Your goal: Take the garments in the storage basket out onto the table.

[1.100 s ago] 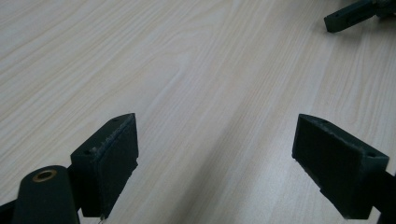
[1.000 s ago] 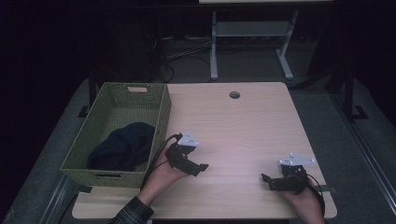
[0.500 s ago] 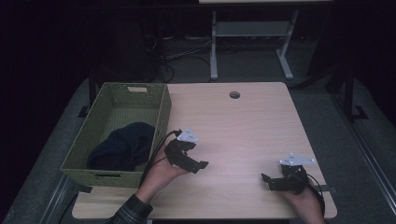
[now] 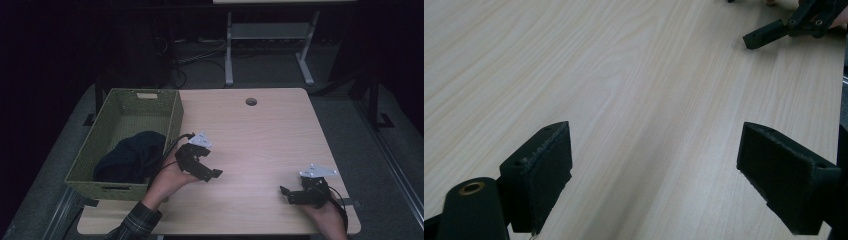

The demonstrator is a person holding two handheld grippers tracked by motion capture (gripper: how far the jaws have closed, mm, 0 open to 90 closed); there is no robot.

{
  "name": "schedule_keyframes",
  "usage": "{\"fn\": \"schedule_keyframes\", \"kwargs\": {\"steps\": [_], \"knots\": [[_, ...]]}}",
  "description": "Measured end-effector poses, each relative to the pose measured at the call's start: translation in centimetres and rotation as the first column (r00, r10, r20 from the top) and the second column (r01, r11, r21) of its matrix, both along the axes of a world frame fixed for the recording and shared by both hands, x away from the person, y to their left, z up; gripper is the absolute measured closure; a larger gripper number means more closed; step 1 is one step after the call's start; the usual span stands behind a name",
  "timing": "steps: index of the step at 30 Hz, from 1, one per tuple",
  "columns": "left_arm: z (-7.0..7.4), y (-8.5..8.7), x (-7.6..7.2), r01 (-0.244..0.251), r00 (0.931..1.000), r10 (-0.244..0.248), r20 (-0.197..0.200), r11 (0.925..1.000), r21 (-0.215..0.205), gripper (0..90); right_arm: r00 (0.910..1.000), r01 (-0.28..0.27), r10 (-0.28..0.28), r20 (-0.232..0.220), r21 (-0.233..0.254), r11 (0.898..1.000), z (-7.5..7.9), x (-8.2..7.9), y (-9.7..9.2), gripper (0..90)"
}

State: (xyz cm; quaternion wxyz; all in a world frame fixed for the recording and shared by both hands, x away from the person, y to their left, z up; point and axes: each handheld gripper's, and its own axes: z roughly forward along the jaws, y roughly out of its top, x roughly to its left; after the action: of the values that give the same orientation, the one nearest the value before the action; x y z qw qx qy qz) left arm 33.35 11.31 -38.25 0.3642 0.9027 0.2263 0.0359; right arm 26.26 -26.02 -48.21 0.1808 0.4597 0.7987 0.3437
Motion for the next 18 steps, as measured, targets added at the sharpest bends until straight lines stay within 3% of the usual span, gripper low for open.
{"fn": "schedule_keyframes", "kwargs": {"steps": [4,6,11,18], "knots": [[0.6,0.3,0.3,0.023,0.9997,-0.023,0.004,0.9997,0.008,14.5,1.0,0.002,-0.002,0.0,0.001,1.0,0.0,0.0,0.0,9.1],[0.9,0.5,0.4,0.028,0.9996,-0.028,-0.002,0.9996,-0.007,14.5,1.0,0.003,-0.003,-0.001,0.004,1.0,0.0,0.0,0.0,9.2],[1.7,1.2,0.6,0.025,0.9996,-0.025,0.013,0.9997,-0.002,14.5,1.0,0.003,-0.003,-0.001,0.003,1.0,0.0,0.0,0.0,9.1],[2.6,2.1,0.9,0.021,0.9998,-0.021,0.005,0.9998,-0.004,14.6,1.0,0.005,-0.005,-0.001,0.002,1.0,0.0,0.0,0.0,9.1]]}}
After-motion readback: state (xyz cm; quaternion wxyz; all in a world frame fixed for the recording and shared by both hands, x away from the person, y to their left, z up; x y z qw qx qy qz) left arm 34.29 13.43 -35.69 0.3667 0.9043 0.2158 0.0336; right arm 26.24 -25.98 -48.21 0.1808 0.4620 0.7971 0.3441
